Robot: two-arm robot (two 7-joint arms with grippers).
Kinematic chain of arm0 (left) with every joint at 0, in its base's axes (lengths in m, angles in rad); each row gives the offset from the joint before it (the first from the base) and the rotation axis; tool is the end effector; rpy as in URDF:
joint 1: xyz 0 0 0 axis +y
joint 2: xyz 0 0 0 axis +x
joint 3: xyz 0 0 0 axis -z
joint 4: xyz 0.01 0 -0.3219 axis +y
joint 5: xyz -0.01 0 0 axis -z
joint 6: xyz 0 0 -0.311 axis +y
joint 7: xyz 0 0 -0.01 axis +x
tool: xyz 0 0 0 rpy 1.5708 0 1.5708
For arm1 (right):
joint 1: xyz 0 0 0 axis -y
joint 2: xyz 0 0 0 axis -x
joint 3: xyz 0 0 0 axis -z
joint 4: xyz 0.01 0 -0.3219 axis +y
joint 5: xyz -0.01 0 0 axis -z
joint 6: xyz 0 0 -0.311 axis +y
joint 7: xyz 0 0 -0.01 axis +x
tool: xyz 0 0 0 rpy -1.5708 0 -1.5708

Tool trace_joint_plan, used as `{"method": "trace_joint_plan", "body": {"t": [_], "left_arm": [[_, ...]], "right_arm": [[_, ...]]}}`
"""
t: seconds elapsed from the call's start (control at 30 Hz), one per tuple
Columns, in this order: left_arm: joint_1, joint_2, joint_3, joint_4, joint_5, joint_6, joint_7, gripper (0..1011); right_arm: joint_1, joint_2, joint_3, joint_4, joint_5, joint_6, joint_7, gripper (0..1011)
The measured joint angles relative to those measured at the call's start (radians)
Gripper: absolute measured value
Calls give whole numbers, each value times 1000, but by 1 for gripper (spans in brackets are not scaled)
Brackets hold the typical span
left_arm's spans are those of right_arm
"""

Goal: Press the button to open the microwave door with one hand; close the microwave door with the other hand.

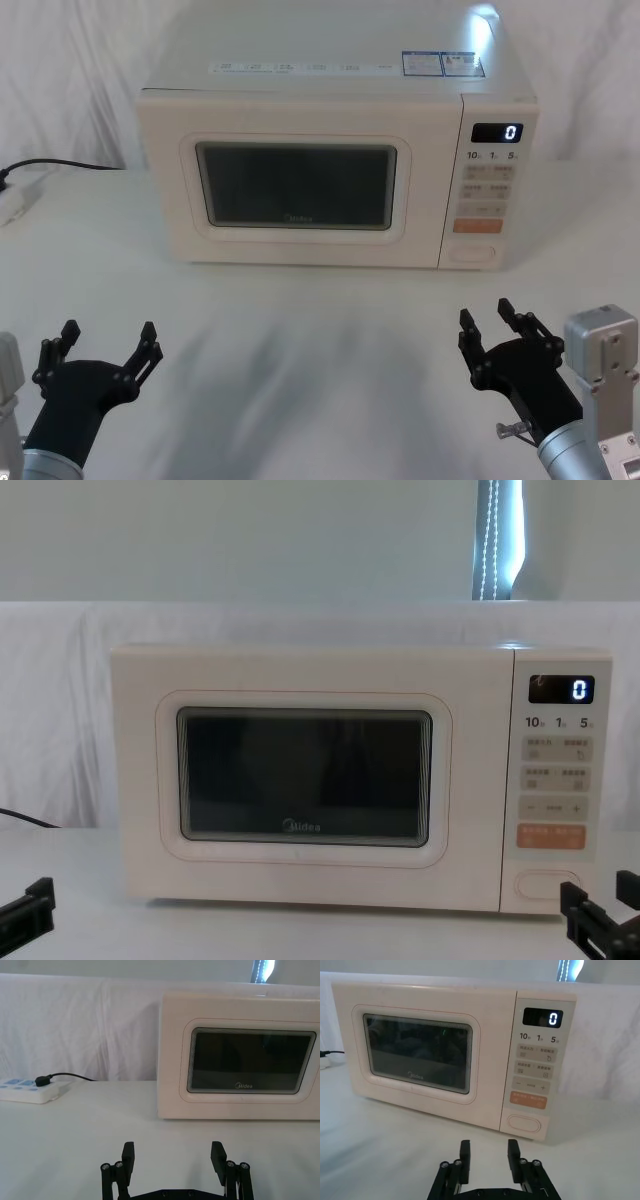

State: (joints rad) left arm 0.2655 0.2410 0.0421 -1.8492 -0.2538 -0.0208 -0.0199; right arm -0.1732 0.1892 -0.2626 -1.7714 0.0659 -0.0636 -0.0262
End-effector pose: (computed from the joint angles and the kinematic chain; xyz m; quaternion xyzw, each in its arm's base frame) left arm 0.2470 0.0449 -0.3151 -0.0174 0.0064 0.6616 0.7496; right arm 0.2626 0.0329 -0.3284 -0.0014 -0.0413 -0.6058 0.7946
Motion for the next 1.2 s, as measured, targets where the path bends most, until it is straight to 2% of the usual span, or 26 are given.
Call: {"method": "trace_joint_plan", "body": {"t": [0.03, 0.07, 0.13, 0.17, 0.27, 0.3, 0.4, 0.43, 0.47, 0.57, 0.93, 1.2], "left_arm": [[0, 0, 0, 0, 0, 0, 0, 1001], [0, 0, 0, 0, 0, 0, 0, 1001], [0, 0, 0, 0, 0, 0, 0, 1001], [0, 0, 0, 0, 0, 0, 0, 1001], [0, 0, 0, 0, 0, 0, 0, 1001], [0, 0, 0, 0, 0, 0, 0, 1001], [0, 0, 0, 0, 0, 0, 0, 1001], [0, 0, 0, 0, 0, 0, 0, 1001], [0, 0, 0, 0, 0, 0, 0, 1001], [0, 0, 0, 0, 0, 0, 0, 1001], [0, 0, 0, 0, 0, 0, 0, 1001], [0, 0, 0, 0, 0, 0, 0, 1001]], "right_arm": [[0, 0, 0, 0, 0, 0, 0, 474], [0, 0, 0, 0, 0, 0, 0, 474], [0, 0, 0, 0, 0, 0, 0, 379], [0, 0, 0, 0, 0, 0, 0, 379], [0, 0, 0, 0, 0, 0, 0, 258], [0, 0, 0, 0, 0, 0, 0, 258], [0, 0, 0, 0, 0, 0, 0, 145], [0, 0, 0, 0, 0, 0, 0, 136], [0, 0, 0, 0, 0, 0, 0, 75], [0, 0, 0, 0, 0, 0, 0, 10], [-1, -3, 3, -1, -3, 2, 1, 0], [3, -24, 17, -7, -32, 22, 15, 0]]}}
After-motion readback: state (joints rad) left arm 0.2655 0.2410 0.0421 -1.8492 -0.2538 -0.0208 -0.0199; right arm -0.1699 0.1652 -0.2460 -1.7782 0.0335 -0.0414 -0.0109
